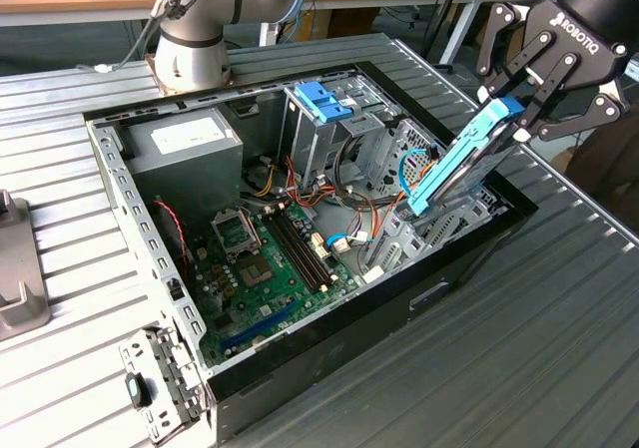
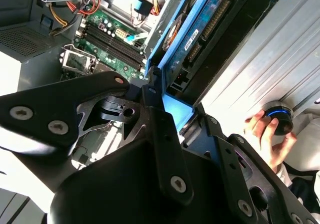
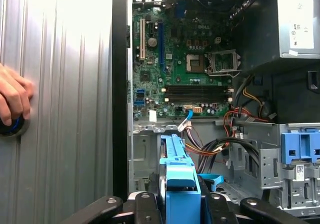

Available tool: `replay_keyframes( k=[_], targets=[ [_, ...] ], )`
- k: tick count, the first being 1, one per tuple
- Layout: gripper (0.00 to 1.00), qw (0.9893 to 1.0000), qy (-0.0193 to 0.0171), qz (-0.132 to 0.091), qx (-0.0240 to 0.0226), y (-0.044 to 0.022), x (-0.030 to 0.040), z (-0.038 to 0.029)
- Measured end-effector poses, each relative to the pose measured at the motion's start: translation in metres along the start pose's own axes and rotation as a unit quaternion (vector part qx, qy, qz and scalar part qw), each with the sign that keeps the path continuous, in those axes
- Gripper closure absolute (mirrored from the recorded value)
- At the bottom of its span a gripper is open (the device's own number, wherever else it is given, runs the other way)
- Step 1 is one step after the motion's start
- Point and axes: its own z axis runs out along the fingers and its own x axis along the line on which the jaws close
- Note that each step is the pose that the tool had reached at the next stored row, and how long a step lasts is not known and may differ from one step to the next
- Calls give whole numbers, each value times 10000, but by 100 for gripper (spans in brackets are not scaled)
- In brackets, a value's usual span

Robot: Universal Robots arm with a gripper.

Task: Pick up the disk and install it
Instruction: 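Insert the disk into the insertion slot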

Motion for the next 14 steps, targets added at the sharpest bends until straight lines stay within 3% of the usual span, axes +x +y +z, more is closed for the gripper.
replay_keyframes(
  k=[7, 14],
  targets=[
    [63, 10000, 0, -13, -2, 7, -50, 56],
    [63, 10000, 2, -13, -2, 9, -53, 140]
  ],
)
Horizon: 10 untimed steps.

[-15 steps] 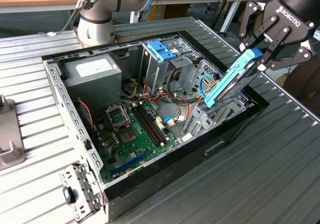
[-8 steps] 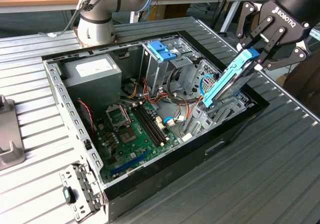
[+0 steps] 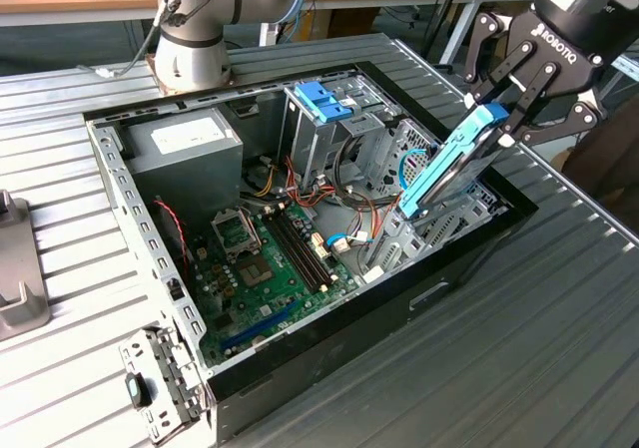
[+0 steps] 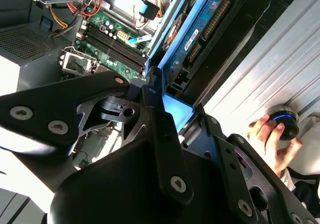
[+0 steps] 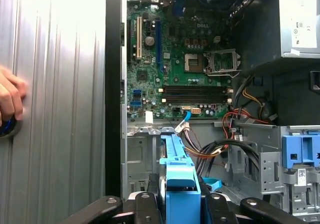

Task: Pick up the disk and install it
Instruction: 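Insert the disk into the insertion slot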

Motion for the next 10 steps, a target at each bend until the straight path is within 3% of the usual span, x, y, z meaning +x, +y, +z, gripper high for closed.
replay_keyframes(
  k=[10],
  targets=[
    [63, 10000, 8, 1, 0, -8, 18, 136]
  ],
)
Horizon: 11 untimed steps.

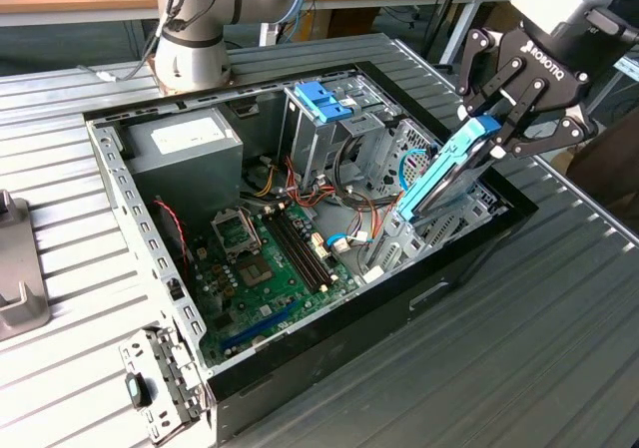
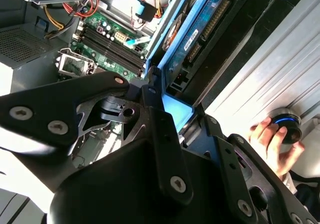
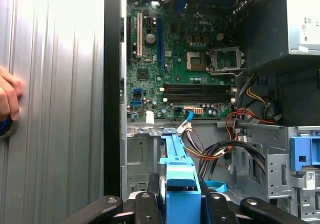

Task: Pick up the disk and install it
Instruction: 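Insert the disk into the insertion slot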

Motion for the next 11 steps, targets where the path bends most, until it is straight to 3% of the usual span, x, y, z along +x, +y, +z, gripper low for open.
replay_keyframes(
  k=[11],
  targets=[
    [63, 10000, 0, 0, 0, -8, 18, 143]
  ],
)
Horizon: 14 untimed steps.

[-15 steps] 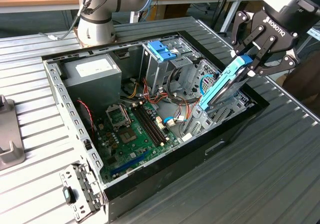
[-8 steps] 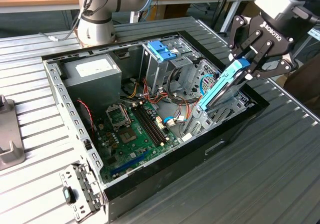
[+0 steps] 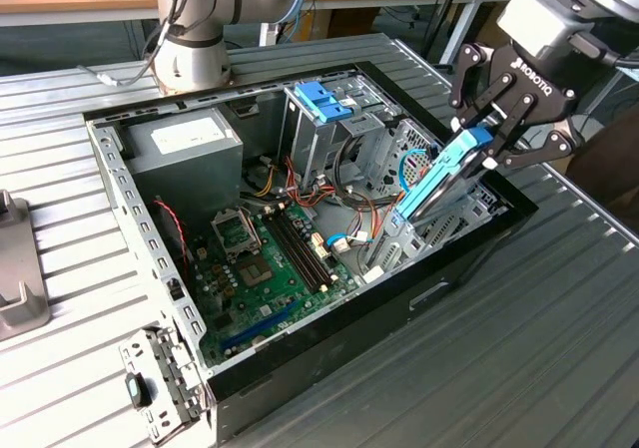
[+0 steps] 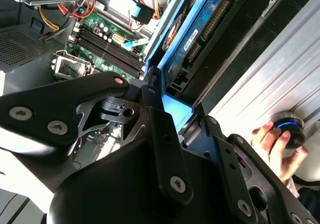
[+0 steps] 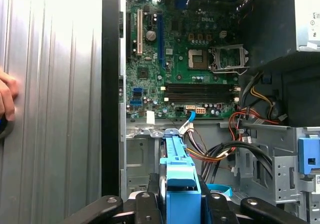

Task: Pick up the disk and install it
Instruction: 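Insert the disk into the insertion slot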

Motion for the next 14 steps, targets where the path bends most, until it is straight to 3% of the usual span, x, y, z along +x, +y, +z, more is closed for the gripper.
replay_keyframes(
  k=[5, 11, 13, 14],
  targets=[
    [63, 10000, 0, 0, 0, -3, 6, 46],
    [63, 10000, 0, 0, 1, -3, 7, 53],
    [62, 10000, 1, 0, 0, -3, 7, 53],
    [55, 10000, 0, 0, 0, -3, 7, 53]
  ],
)
